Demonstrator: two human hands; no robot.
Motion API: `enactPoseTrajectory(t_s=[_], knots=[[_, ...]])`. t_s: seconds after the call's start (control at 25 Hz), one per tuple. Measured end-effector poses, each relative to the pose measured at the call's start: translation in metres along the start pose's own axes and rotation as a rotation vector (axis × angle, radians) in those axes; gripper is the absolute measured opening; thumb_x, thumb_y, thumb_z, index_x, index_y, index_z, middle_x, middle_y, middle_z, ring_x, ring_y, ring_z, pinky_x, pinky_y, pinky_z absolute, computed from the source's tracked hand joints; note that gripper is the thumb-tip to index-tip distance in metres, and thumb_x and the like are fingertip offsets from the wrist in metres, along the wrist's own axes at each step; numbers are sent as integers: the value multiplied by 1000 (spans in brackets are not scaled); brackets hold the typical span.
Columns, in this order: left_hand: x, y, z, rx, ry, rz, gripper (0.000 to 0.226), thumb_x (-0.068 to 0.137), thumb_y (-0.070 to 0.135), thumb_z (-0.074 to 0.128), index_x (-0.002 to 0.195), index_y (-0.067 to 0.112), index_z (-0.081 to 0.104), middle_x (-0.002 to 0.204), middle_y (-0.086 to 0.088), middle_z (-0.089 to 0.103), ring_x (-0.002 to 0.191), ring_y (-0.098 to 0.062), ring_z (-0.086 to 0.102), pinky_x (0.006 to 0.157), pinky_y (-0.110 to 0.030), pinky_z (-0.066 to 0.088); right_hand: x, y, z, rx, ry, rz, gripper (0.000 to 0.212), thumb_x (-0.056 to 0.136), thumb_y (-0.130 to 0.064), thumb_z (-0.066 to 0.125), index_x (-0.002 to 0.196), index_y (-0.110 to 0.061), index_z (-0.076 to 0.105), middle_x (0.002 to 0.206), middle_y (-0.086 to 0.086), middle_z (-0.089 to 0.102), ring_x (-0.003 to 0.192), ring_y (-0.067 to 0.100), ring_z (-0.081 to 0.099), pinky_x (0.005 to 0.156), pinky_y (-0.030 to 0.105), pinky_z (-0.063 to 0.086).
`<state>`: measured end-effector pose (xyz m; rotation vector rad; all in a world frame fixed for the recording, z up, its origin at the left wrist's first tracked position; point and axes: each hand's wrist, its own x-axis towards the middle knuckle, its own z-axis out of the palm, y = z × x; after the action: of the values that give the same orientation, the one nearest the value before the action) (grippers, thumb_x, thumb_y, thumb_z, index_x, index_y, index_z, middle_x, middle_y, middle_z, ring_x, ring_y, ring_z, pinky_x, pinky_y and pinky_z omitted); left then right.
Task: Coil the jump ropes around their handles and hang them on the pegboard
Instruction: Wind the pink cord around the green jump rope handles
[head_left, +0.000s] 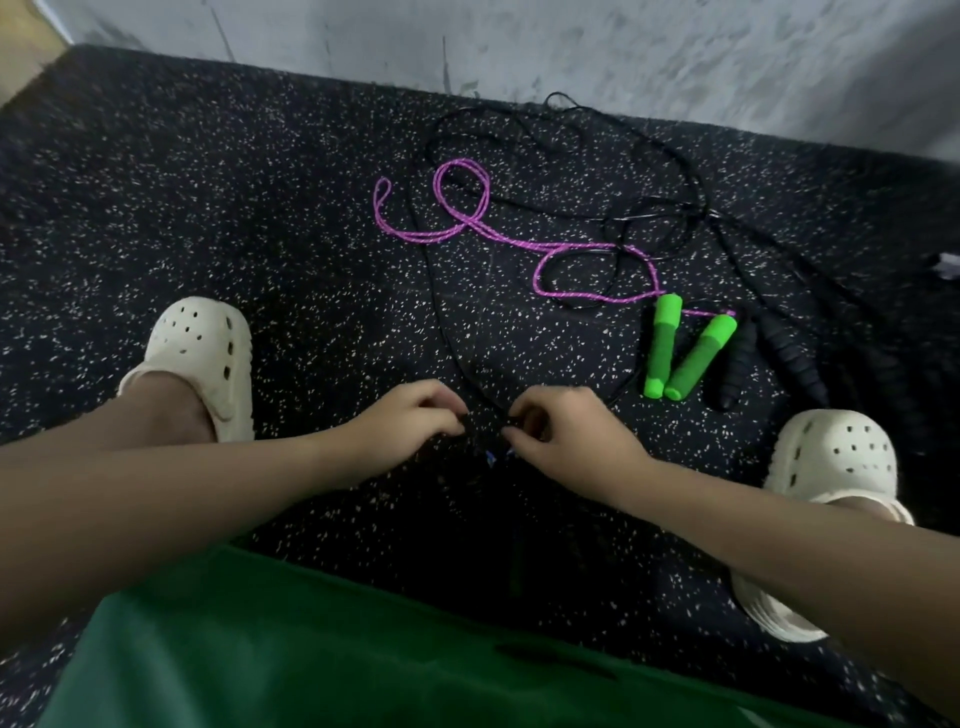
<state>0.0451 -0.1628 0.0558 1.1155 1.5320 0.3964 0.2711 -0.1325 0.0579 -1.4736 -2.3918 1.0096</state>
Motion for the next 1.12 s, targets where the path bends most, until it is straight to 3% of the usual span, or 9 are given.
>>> enactPoseTrajectory(t_s=[0.16,0.28,0.4,0.56,0.64,0.76,0.84,1.0,1.12], knots=[[34,39,12,-79,53,-10,14,97,23,64,109,20,73,112,3,69,103,-13,62,85,-28,46,29,52,-42,-143,169,136,21,92,-36,67,103,-18,69,94,3,73,86,26,69,77,42,59],[66,68,46,-168,35,-56,16,96,24,67,108,14,72,106,-3,70,93,-15,62,82,-31,50,30,105,-67,-137,262,450,27,92,-35,66,104,-10,64,95,11,70,90,36,67,77,45,57],[99,89,92,-91,-21,-3,17,94,22,68,109,15,71,98,1,68,90,-12,62,80,-31,53,20,141,-68,-81,274,660,31,90,-36,66,102,-9,59,96,13,65,91,38,64,77,42,54],[153,104,142,-1,-57,64,40,97,23,66,135,18,57,126,2,62,105,-18,62,101,-34,50,24,172,-63,50,355,695,24,89,-32,66,91,-10,57,97,17,68,87,35,62,70,36,46],[180,105,153,162,-1,121,40,98,25,67,136,15,58,131,-2,63,110,-22,64,97,-28,46,30,183,-61,138,406,716,22,87,-31,69,87,-11,60,94,15,70,87,35,65,73,36,50],[210,106,163,303,16,183,39,96,37,70,125,12,63,116,-4,69,96,-21,68,88,-28,50,38,192,-60,215,483,779,26,83,-34,74,81,-12,61,87,10,70,87,33,67,75,36,54],[224,110,172,316,2,187,40,93,40,73,119,11,64,103,-3,69,85,-23,69,85,-33,54,44,200,-60,131,423,814,31,86,-36,73,87,-9,60,91,11,68,93,36,67,74,35,51],[233,116,184,375,24,253,31,89,27,77,112,10,65,88,1,67,81,-18,64,77,-28,50,50,203,-62,-20,319,839,38,94,-34,67,110,-2,56,114,19,68,108,40,66,83,39,51],[230,111,183,348,-12,235,23,86,15,77,106,10,67,81,5,65,76,-14,61,78,-30,53,52,196,-58,41,289,889,46,90,-35,68,117,-5,47,115,16,65,112,38,64,84,39,48]])
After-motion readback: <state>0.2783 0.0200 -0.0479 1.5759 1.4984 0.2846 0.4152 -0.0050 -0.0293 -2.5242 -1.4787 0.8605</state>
